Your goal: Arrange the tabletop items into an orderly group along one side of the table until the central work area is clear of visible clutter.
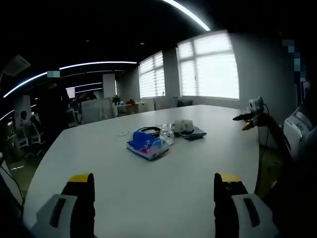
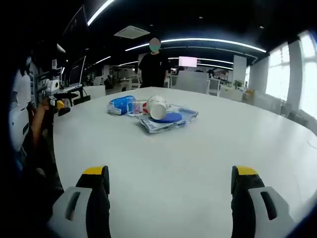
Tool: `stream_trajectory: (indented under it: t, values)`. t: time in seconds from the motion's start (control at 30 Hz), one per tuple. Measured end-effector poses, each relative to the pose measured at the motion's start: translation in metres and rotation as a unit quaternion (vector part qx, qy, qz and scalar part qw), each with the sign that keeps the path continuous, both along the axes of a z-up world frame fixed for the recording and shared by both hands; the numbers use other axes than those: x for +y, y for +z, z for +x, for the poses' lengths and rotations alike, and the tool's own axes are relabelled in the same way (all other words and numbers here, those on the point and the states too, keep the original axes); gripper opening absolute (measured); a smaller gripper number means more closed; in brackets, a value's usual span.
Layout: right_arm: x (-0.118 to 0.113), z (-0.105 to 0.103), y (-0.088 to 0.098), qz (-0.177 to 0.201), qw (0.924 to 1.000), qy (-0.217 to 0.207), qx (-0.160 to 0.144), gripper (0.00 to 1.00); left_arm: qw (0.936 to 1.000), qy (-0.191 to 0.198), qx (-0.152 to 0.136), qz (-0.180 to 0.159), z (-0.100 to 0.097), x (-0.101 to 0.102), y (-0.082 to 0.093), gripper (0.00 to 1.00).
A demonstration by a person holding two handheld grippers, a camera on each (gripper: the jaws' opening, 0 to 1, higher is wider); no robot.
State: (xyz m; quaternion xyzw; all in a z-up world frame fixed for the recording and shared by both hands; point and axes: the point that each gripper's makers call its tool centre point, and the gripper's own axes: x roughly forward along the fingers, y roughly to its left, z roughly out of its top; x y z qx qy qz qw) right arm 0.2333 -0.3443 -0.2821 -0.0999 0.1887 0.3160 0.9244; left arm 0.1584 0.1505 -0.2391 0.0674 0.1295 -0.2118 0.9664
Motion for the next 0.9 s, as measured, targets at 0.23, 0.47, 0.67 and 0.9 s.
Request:
stream_trajectory:
  t: [0.23,0.47,0.67,0.9]
  values:
    - [0.003,-0.001,0.001,0.001,1.0000,0.005,-0.001,1.00,0.9999,-0.011,-0.006,0.005,0.008,-0.009,0.011,1.00]
    - [0.004,-0.002,0.002,0.001,1.0000,0.007,-0.002,1.00,0.9999,-0.013,-0.009,0.006,0.008,-0.010,0.014,1.00]
    - [0.005,-0.003,0.003,0.002,1.0000,0.008,-0.002,1.00,0.9998,-0.015,-0.008,0.007,0.009,-0.012,0.016,1.00]
    - [0.006,-0.004,0.002,0.001,0.9999,0.010,-0.001,1.00,0.9998,-0.016,-0.008,0.007,0.012,-0.014,0.019,1.00]
